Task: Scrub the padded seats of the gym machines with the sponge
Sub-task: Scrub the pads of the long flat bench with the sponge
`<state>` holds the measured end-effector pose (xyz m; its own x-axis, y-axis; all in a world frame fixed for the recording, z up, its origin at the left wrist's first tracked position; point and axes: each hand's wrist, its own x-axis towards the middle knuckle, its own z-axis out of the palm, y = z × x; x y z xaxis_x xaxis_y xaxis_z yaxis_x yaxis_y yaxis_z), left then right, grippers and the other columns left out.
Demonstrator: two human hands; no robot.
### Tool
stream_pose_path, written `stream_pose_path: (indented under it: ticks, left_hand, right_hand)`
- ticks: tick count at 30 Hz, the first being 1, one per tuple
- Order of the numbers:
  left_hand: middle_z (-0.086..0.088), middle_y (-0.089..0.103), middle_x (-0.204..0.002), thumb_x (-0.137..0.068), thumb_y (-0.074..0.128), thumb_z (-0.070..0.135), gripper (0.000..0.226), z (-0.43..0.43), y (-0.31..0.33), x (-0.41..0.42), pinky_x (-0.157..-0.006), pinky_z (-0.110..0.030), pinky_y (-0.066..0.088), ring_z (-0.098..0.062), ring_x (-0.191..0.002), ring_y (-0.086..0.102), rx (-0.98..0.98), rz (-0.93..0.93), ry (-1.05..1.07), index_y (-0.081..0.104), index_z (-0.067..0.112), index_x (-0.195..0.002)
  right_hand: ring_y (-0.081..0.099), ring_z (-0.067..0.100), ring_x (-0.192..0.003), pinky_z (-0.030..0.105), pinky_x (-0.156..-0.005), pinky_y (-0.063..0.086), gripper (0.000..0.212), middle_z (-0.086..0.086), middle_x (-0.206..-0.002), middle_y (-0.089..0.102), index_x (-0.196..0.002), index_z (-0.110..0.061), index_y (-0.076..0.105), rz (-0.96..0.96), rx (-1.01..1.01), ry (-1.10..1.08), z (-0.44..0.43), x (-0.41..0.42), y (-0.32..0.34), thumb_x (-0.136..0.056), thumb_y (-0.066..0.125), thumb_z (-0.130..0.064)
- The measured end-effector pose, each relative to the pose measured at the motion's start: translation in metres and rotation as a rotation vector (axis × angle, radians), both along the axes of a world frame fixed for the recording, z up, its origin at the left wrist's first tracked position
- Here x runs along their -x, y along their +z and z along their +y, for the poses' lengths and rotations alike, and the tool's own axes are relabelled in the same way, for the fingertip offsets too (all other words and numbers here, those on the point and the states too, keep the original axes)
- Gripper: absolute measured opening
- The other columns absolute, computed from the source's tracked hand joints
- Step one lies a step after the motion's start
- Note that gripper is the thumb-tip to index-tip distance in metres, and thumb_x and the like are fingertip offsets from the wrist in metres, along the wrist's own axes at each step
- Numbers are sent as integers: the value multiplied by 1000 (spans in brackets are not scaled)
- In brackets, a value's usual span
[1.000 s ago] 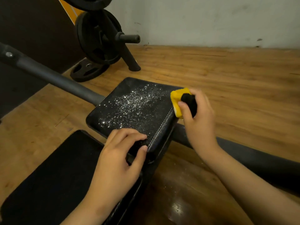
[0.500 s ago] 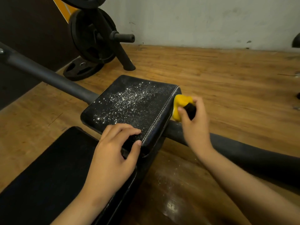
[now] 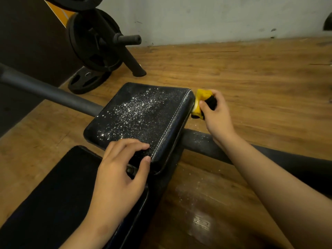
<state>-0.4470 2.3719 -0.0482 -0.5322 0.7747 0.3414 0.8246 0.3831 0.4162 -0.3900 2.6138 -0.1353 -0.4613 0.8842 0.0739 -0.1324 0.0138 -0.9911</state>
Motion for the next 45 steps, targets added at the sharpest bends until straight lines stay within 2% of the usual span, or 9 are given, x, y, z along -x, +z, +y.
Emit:
stream_pose_path:
  ticks: [2, 12, 18, 22, 27, 31, 38, 43, 45]
  left_hand:
    - [19, 57, -106, -86, 53, 36, 27, 1, 0, 0, -91, -2, 29, -1, -109, 51, 0, -3, -1, 67, 26, -106]
    - [15, 58, -104, -86, 54, 35, 26, 0, -1, 0, -92, -4, 30, -3, -108, 51, -8, -2, 3, 68, 24, -106]
    - [13, 59, -104, -85, 54, 36, 30, -1, -1, 1, -91, -5, 32, -4, -108, 52, -4, -9, 5, 69, 21, -106]
    - [14, 59, -105, -86, 54, 36, 29, -2, -1, 1, -90, -5, 32, -5, -108, 52, 0, -26, -2, 69, 22, -107]
    - [19, 57, -106, -88, 56, 36, 24, -2, -2, 2, -91, -4, 30, -2, -108, 51, 2, -31, -10, 67, 26, -106]
    - [15, 64, -98, -88, 69, 19, 11, -1, 10, 12, -85, -6, 37, -2, -98, 59, -104, -133, 18, 70, 25, -97]
    - [11, 59, -98, -87, 67, 13, 21, -16, 14, 114, -78, -14, 39, -9, -92, 57, -50, -94, 238, 63, 29, -100]
    - [9, 62, -105, -90, 64, 23, 19, -19, 14, 165, -83, -23, 42, -2, -95, 57, 86, -298, 246, 60, 28, -108]
    - [9, 67, -99, -89, 64, 43, 19, -22, 7, 175, -87, -29, 46, -10, -96, 62, 120, -406, 253, 63, 31, -104]
  right_hand:
    - [59, 13, -95, 35, -90, 51, 20, -2, -100, 62, -101, -27, 56, 53, 57, 1, -6, -2, -2, -94, 57, -8]
    - [59, 4, -78, 32, -73, 49, 16, -10, -80, 63, -94, -25, 57, 119, 215, 219, -120, -41, -7, -91, 62, -10]
    - [63, 10, -82, 32, -75, 51, 15, -3, -85, 66, -91, -27, 60, 134, 93, 447, -144, -65, 20, -83, 67, -17]
    - [61, 2, -92, 29, -85, 50, 21, -15, -93, 67, -92, -38, 62, 40, -196, 226, -106, -47, 39, -78, 66, -23]
    - [58, 15, -90, 36, -82, 50, 21, -9, -89, 59, -103, -14, 64, -199, -302, -1, 2, -9, 49, -82, 68, -10]
    - [55, 20, -81, 38, -67, 54, 16, 4, -87, 55, -99, -9, 62, -332, -295, 177, 46, -1, 63, -85, 67, -6]
    - [56, 9, -75, 13, -54, 50, 16, 2, -90, 57, -112, -12, 55, -434, -199, 576, 65, -2, 83, -96, 54, -13]
    - [55, 12, -82, 24, -66, 46, 12, -1, -95, 59, -105, -26, 59, -591, -314, 669, 77, 31, 93, -95, 56, -21]
    - [56, 13, -87, 24, -68, 45, 12, -1, -97, 61, -106, -24, 59, -584, -312, 703, 76, 51, 96, -94, 58, -19]
